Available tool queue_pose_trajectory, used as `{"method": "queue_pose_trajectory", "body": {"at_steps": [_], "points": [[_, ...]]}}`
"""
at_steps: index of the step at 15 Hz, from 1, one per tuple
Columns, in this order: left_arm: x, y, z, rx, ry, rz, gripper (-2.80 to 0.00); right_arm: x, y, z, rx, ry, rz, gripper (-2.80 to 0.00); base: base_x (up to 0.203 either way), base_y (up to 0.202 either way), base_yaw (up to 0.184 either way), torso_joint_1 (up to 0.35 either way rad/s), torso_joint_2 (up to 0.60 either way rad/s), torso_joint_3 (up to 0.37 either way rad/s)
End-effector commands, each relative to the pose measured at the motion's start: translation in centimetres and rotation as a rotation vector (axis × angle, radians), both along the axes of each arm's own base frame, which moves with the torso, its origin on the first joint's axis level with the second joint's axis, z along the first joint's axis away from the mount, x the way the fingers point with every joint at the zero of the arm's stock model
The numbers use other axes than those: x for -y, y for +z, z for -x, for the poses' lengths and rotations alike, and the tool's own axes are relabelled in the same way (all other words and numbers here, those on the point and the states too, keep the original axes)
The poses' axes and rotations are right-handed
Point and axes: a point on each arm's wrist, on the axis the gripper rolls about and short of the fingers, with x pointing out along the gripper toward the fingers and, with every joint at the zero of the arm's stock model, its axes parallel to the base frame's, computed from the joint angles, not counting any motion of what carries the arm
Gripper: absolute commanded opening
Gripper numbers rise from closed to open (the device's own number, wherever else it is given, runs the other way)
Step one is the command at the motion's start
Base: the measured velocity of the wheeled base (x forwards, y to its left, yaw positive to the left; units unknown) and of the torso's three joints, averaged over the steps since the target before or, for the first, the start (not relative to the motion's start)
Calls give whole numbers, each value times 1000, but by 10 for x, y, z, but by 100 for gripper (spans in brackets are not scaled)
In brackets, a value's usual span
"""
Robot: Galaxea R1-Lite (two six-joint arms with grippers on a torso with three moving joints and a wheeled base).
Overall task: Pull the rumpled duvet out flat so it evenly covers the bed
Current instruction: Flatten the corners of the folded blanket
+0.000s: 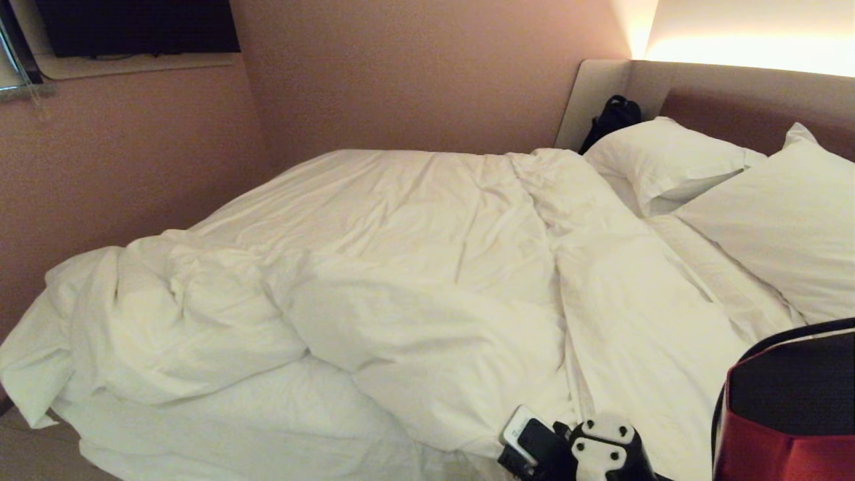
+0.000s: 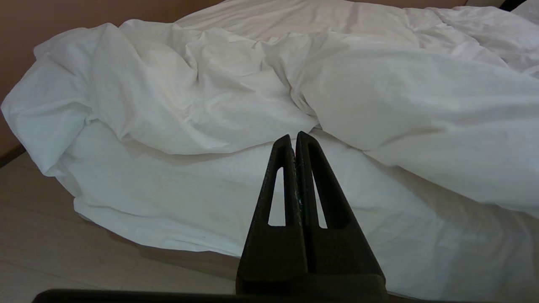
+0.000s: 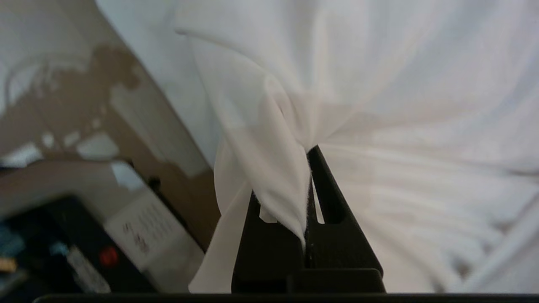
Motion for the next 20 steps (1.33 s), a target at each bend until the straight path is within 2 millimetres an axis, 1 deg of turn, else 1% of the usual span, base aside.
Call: {"method": "queue_pose_trajectory", "body": {"at_steps": [1, 5, 8, 12, 18, 19, 20], "points": [[0, 0, 0, 0, 1, 0, -280, 6, 1, 6, 38, 37, 36, -280, 0, 0, 0, 0, 0, 0], [0, 0, 0, 0, 1, 0, -280, 19, -1, 21, 48, 145, 84, -280, 0, 0, 0, 0, 0, 0], [0, 0, 0, 0, 1, 0, -280, 25, 1, 31, 49, 214, 99, -280, 0, 0, 0, 0, 0, 0], [0, 0, 0, 0, 1, 0, -280, 21, 4, 41, 53, 269, 96, -280, 0, 0, 0, 0, 0, 0], [0, 0, 0, 0, 1, 0, -280, 21, -4, 43, 34, 271, 128, -280, 0, 0, 0, 0, 0, 0], [0, 0, 0, 0, 1, 0, -280, 21, -3, 43, 36, 271, 126, 0, 0, 0, 0, 0, 0, 0], [0, 0, 0, 0, 1, 0, -280, 21, -2, 43, 38, 270, 124, 0, 0, 0, 0, 0, 0, 0]]}}
